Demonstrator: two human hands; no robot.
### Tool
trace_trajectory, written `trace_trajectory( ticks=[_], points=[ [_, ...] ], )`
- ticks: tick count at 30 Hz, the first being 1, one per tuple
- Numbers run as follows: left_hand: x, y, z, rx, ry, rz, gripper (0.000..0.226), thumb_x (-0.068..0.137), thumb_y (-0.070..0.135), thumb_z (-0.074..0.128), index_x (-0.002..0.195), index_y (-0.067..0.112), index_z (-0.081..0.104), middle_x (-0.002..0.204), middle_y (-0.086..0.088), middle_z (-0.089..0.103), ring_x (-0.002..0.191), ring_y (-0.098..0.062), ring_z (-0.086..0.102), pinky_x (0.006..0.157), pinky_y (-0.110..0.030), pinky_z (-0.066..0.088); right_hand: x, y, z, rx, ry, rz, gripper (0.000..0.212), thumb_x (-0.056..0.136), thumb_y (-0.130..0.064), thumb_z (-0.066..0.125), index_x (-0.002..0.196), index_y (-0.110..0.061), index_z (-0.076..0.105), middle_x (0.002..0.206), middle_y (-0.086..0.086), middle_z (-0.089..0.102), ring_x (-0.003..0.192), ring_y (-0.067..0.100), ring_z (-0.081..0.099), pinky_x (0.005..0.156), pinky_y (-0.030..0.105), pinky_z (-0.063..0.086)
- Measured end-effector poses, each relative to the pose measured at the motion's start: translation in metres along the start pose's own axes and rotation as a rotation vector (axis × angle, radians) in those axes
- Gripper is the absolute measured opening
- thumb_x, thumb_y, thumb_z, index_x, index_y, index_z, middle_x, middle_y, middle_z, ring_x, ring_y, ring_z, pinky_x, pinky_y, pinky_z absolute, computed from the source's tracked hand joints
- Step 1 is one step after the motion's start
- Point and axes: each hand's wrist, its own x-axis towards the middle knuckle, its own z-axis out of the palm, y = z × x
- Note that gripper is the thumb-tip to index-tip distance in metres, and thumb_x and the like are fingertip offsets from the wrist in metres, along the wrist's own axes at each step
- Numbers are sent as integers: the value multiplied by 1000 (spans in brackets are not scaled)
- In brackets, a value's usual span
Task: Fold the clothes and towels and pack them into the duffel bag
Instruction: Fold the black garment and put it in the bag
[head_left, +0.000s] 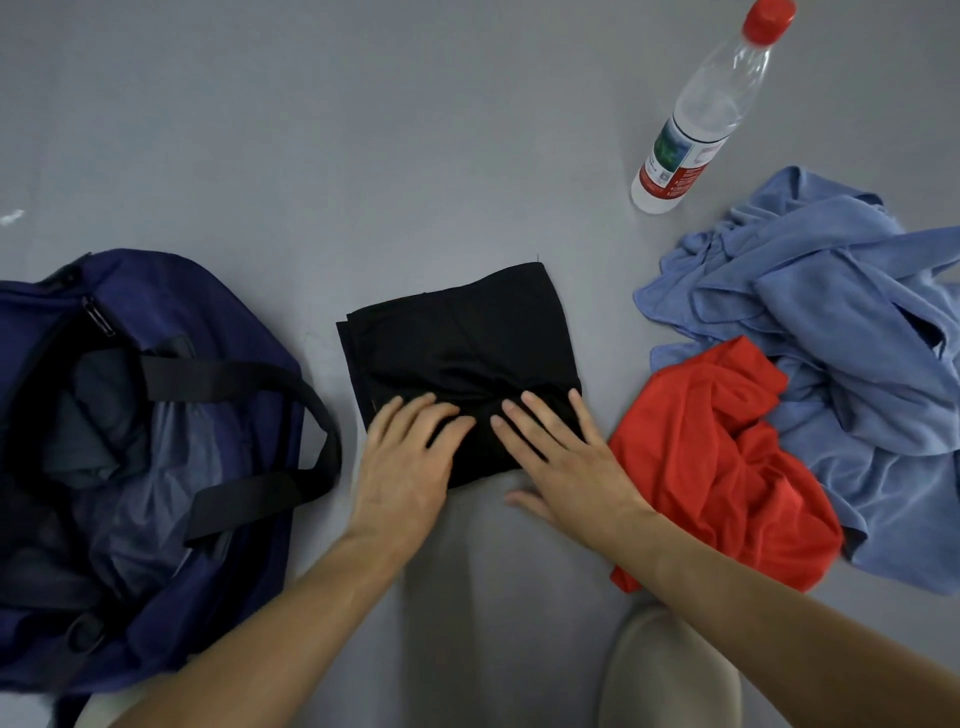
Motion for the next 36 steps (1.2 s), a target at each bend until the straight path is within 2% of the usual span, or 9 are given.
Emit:
trace_trajectory(
  ticks=[4, 7, 10, 16, 21, 24, 27, 32, 36],
  points=[
    [-14, -8, 9, -50, -282, -39, 76, 95, 64, 48, 157, 25, 26, 162, 0, 29, 153, -23, 19, 124, -49, 17, 14, 16, 1, 40, 14, -6, 75, 94, -61, 38, 157, -22, 30, 162, 2, 30, 152, 22, 23, 119, 61, 17],
    [-8, -17, 6, -55, -343, -14, 83, 92, 60, 53, 159, 29, 13, 163, 3, 27, 153, -18, 16, 125, -43, 12, 23, 30, -1, 64, 9, -13, 74, 91, -56, 54, 155, -23, 35, 160, -1, 36, 149, 20, 29, 120, 56, 21],
    [4, -17, -8, -221, -343, -115, 70, 92, 54, 57, 152, 29, 31, 155, 6, 41, 145, -14, 35, 122, -35, 23, 27, 34, -7, 142, 17, 13, 74, 82, -42, 74, 148, -22, 47, 152, -2, 48, 144, 17, 40, 121, 49, 23],
    [21, -25, -39, -484, -469, -347, 25, 85, 58, 65, 101, 39, 63, 90, 21, 65, 83, 3, 59, 75, -26, 50, 20, 39, -35, 347, -5, 231, 58, 83, -74, 44, 111, -27, 64, 93, -3, 72, 105, 18, 64, 111, 26, 26],
    [21, -23, -35, -370, -504, -492, 43, 81, 75, 56, 106, 40, 57, 93, 18, 64, 86, -10, 62, 75, -34, 53, 14, 33, -38, 226, -124, 393, 73, 82, -82, 33, 116, -23, 58, 84, 4, 68, 96, 29, 61, 90, 37, 43],
    [22, -18, -27, -149, -296, -451, 46, 86, 66, 58, 118, 33, 55, 111, 10, 59, 98, -19, 58, 79, -36, 49, 11, 23, -25, 117, 257, 259, 44, 93, -49, 51, 121, -18, 63, 108, 5, 65, 103, 31, 61, 93, 42, 46],
    [14, -9, -12, 8, -56, -155, 33, 89, 40, 70, 117, 24, 65, 114, 1, 61, 102, -26, 58, 85, -41, 46, 5, 12, -9, 90, 301, 22, 38, 88, -15, 63, 126, -16, 65, 131, 8, 59, 127, 30, 52, 113, 49, 35],
    [-14, -16, 2, -10, -220, -67, 78, 84, 59, 66, 148, 20, 45, 146, -4, 48, 136, -27, 44, 113, -46, 38, 1, 15, -2, 47, 72, 32, 71, 89, -55, 63, 147, -19, 48, 154, 6, 45, 144, 28, 38, 119, 51, 29],
    [-6, -21, -8, -100, -294, -96, 76, 86, 60, 59, 150, 23, 42, 147, 1, 48, 136, -22, 44, 112, -40, 39, 19, 25, -9, 120, 77, 32, 69, 75, -41, 77, 137, -18, 59, 139, 5, 59, 129, 28, 55, 114, 49, 38]
  ],
)
